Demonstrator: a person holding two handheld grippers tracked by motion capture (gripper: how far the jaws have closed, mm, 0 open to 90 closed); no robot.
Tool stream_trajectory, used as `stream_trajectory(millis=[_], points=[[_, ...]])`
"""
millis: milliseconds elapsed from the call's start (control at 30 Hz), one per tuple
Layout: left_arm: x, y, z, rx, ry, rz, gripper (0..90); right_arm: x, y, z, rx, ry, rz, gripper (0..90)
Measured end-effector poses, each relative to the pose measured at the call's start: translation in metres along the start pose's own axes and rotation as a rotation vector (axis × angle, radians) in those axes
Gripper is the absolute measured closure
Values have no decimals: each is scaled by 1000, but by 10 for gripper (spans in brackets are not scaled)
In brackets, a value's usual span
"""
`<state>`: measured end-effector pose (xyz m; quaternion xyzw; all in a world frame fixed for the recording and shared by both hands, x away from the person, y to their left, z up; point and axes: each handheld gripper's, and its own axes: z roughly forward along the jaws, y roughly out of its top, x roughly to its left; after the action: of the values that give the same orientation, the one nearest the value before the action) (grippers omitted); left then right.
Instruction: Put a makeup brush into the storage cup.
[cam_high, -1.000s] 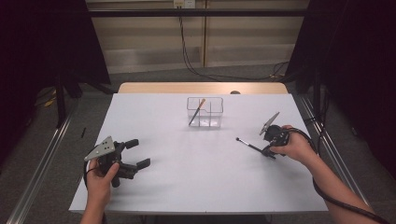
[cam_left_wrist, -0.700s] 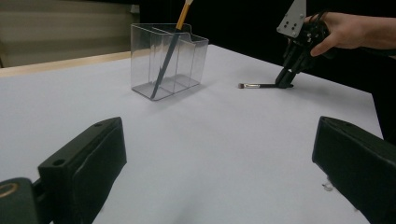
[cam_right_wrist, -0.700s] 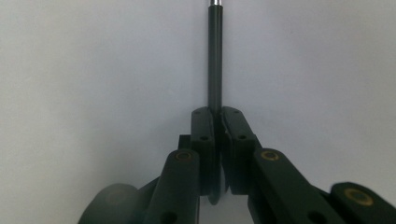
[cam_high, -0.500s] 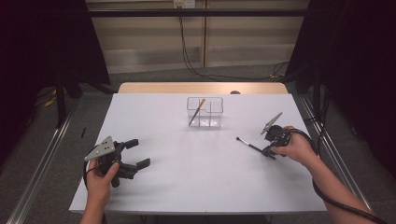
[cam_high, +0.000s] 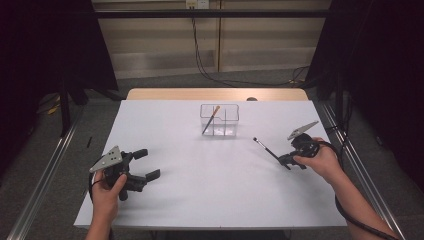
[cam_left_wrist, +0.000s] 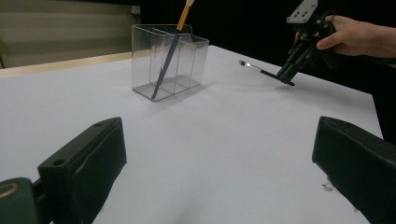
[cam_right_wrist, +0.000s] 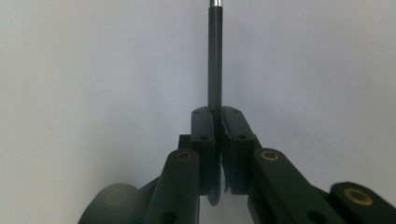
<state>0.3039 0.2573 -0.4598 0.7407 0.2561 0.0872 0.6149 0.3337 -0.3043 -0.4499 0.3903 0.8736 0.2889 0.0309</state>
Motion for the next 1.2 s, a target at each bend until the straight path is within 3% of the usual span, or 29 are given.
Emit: stream_trajectory(millis=[200, 500, 1200], points=[[0, 0, 0, -8, 0, -5, 28, 3, -5, -6, -153, 6, 29, 852], [0, 0, 0, -7, 4, -5, 28, 8, -15, -10, -312, 18, 48, 852], [-1, 1, -1, -18, 4, -7, 28, 21, -25, -5, -502, 82, 39, 852]])
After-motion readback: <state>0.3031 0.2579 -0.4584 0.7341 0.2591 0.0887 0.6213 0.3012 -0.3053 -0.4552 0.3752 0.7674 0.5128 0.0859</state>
